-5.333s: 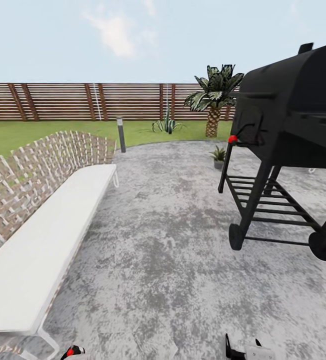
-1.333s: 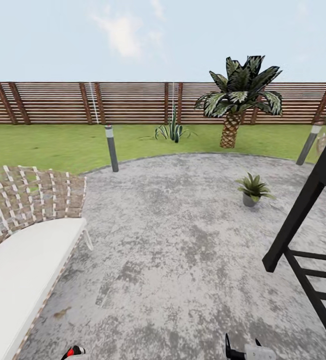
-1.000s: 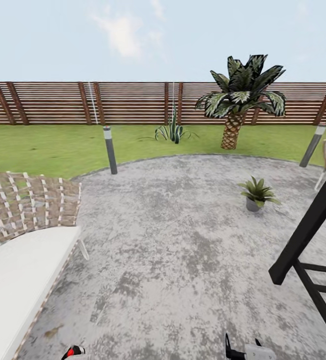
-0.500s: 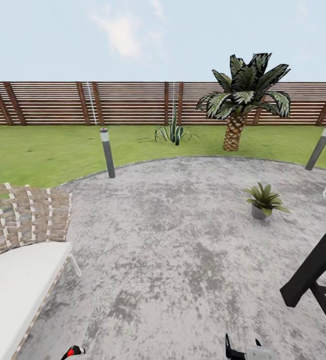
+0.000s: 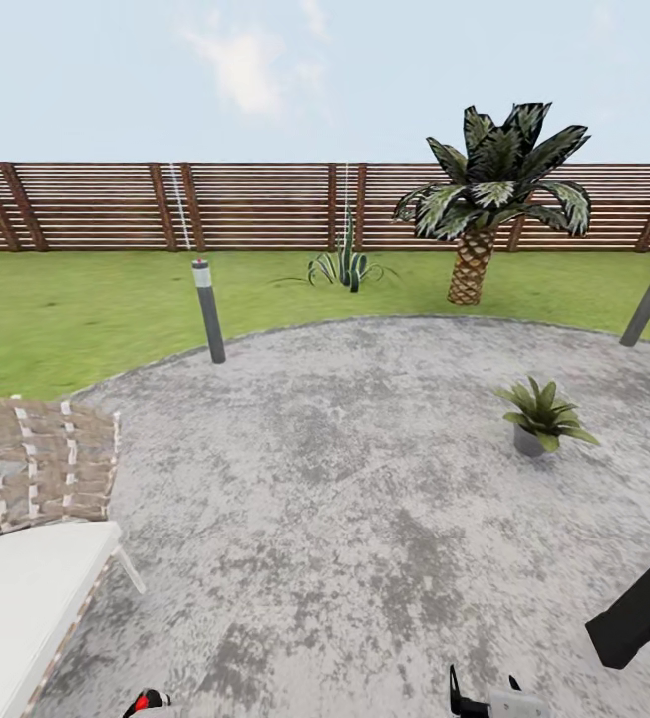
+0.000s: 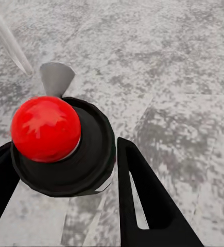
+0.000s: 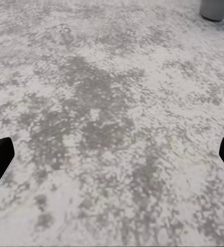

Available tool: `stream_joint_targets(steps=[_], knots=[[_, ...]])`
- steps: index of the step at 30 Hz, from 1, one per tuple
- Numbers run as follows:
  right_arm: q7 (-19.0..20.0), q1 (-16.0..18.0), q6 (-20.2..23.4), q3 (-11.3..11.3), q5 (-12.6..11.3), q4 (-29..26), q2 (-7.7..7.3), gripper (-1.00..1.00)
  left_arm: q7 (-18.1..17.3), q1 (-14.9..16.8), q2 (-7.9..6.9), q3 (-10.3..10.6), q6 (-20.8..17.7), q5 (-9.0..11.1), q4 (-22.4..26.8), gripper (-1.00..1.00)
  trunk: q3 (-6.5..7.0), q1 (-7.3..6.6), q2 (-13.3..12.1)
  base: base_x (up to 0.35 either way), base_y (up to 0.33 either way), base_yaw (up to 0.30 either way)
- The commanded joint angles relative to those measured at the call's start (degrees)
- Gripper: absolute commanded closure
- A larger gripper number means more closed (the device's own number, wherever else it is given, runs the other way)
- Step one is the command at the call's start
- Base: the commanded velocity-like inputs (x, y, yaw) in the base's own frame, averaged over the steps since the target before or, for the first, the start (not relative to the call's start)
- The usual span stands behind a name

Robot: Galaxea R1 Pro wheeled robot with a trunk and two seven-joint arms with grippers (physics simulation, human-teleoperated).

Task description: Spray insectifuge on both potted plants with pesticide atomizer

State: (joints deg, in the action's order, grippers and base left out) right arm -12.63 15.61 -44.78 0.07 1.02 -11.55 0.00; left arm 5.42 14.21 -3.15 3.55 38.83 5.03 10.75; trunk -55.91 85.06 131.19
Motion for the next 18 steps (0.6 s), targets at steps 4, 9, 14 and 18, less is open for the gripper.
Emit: stream_joint_targets(steps=[4,9,14,18], knots=[[-0.2,0.03,-0.13,0.02,0.12,0.03,0.0,-1.0,0.12,0.03,-0.01,0.41,0.16,0.51,-0.02,1.0,-0.05,0.02,0.02,0.337,0.0,0.0],[-0.2,0.03,-0.13,0.02,0.12,0.03,0.0,-1.0,0.12,0.03,-0.01,0.41,0.14,0.51,-0.02,1.0,-0.05,0.02,0.02,0.337,0.0,0.0],[-0.2,0.03,-0.13,0.02,0.12,0.03,0.0,-1.0,0.12,0.03,-0.02,0.41,0.14,0.51,-0.02,1.0,-0.05,0.02,0.02,0.337,0.0,0.0],[-0.2,0.03,-0.13,0.02,0.12,0.03,0.0,-1.0,0.13,0.03,-0.01,0.41,0.17,0.51,-0.02,1.0,-0.05,0.02,0.02,0.337,0.0,0.0]])
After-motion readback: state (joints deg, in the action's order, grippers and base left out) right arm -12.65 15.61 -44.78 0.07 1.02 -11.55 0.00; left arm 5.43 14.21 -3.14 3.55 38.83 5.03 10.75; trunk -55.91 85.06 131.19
